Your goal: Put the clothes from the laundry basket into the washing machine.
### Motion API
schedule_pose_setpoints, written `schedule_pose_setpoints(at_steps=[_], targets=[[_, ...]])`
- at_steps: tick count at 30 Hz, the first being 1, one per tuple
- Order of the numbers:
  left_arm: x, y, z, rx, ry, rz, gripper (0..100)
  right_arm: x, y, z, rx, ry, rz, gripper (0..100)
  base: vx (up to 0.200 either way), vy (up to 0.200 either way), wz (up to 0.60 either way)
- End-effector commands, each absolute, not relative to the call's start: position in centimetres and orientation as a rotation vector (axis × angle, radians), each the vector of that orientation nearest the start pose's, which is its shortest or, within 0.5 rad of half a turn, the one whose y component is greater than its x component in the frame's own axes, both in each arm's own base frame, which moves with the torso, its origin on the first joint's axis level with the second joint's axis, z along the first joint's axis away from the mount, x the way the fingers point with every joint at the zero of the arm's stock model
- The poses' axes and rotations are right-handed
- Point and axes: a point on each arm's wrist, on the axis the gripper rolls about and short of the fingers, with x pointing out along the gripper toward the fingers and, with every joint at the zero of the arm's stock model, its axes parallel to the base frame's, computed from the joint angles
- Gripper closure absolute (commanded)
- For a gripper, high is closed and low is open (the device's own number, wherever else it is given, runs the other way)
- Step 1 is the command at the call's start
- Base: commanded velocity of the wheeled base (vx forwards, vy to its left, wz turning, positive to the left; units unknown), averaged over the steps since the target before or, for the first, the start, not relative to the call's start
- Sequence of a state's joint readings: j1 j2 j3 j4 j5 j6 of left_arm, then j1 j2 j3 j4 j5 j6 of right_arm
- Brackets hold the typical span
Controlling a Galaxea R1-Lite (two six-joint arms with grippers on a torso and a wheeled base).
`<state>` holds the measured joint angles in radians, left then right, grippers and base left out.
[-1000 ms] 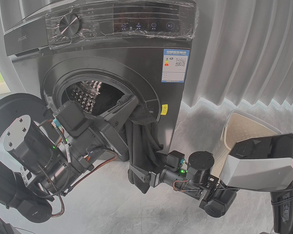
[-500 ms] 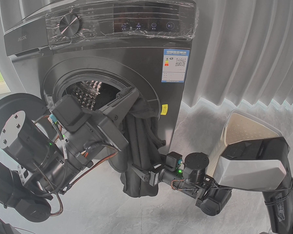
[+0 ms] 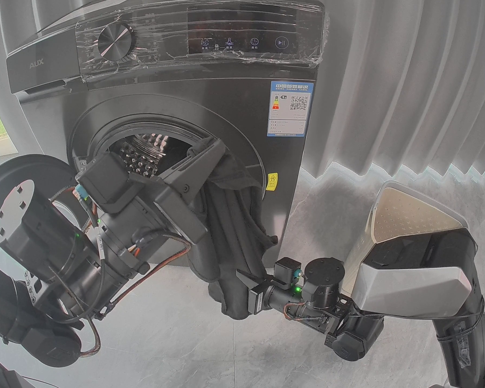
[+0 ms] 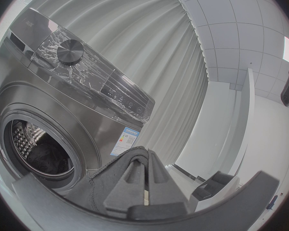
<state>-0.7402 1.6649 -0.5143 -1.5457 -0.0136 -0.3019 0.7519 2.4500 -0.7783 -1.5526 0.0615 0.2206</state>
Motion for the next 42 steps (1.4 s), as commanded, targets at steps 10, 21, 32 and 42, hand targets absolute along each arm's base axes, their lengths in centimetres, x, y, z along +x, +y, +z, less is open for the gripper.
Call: schedule_pose_setpoints(at_steps=[10,21,32,42], targets=[[21.0,-17.4,18.8,-0.385,-0.198,-0.735,100,21.0,23.1,6.8,0.160,0.197,0.880,100,0.000,0.000,0.00],[21.4,-17.7,16.9,-0.353,-0.128,-0.728,100,17.2,21.9,9.2,0.150,0.174,1.001,100,0.000,0.000,0.00],[22.7,-17.4,16.2,-0.341,-0.112,-0.688,100,16.0,20.4,8.1,0.103,0.245,1.019,100,0.000,0.000,0.00],[23.0,-17.0,16.2,-0.333,-0.119,-0.671,100,14.9,19.6,8.0,0.096,0.282,1.088,100,0.000,0.000,0.00]])
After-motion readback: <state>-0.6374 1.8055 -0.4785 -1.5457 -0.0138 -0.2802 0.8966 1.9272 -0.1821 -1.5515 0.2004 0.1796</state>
